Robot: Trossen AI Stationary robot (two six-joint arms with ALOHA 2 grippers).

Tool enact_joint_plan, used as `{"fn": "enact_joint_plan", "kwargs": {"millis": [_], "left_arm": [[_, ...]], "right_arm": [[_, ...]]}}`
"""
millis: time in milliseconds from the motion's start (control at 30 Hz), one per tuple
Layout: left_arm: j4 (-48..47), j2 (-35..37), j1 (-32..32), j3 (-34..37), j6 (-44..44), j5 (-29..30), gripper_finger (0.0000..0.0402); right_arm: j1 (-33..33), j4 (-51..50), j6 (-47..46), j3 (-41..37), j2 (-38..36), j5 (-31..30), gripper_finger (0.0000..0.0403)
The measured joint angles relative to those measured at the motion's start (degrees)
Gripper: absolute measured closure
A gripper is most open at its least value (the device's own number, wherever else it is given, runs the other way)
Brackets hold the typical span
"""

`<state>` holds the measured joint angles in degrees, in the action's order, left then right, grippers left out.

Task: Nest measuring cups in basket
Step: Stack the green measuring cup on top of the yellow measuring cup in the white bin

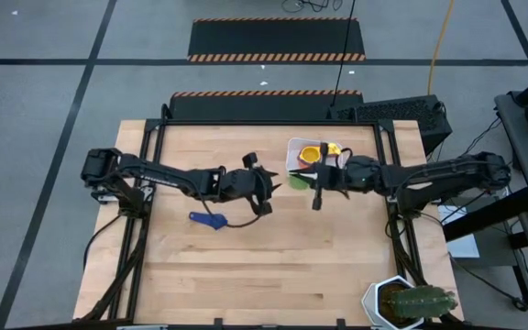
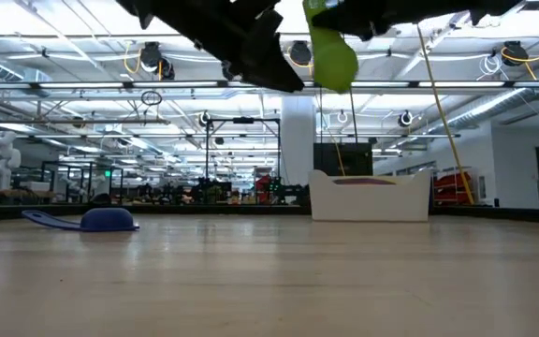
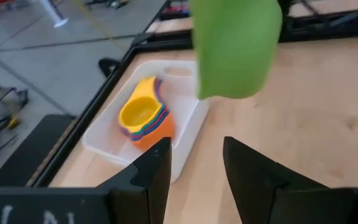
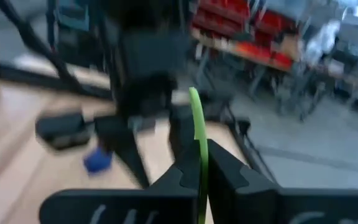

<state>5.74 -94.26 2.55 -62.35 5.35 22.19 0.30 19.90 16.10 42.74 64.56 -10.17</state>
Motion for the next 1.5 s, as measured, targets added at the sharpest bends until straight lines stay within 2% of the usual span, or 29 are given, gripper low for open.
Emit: {"fn": "enact_joint_plan", "kwargs": {"millis": [267, 467, 833, 1000, 1300, 1500], "left_arm": [[10.7, 0.0, -0.3, 4.3, 0.5, -2.2, 0.0252], [16.6, 0.0, -0.3, 5.0, 1.8, -10.2, 0.0252], [22.9, -0.7, -0.3, 5.0, 4.0, -23.2, 0.0252], [27.3, -0.7, 0.6, 5.0, 5.6, -26.5, 0.0252], [31.8, -0.7, 1.4, 5.0, 8.5, -28.2, 0.0256], [31.4, -0.7, 1.1, 5.0, 8.7, -30.8, 0.0318]], "right_arm": [[-1.8, 8.2, -0.5, 0.0, 0.2, 8.4, 0.0402], [-2.2, 12.1, -2.4, 0.0, 0.2, 17.2, 0.0403], [-2.2, 15.0, -7.2, 0.0, 0.2, 28.3, 0.0403], [-2.1, 16.9, -8.0, 0.0, 0.2, 28.4, 0.0403], [-2.1, 16.5, -7.9, 0.0, 0.3, 28.3, 0.0403], [-2.1, 16.6, -7.4, 0.0, 0.3, 28.5, 0.0403]]}}
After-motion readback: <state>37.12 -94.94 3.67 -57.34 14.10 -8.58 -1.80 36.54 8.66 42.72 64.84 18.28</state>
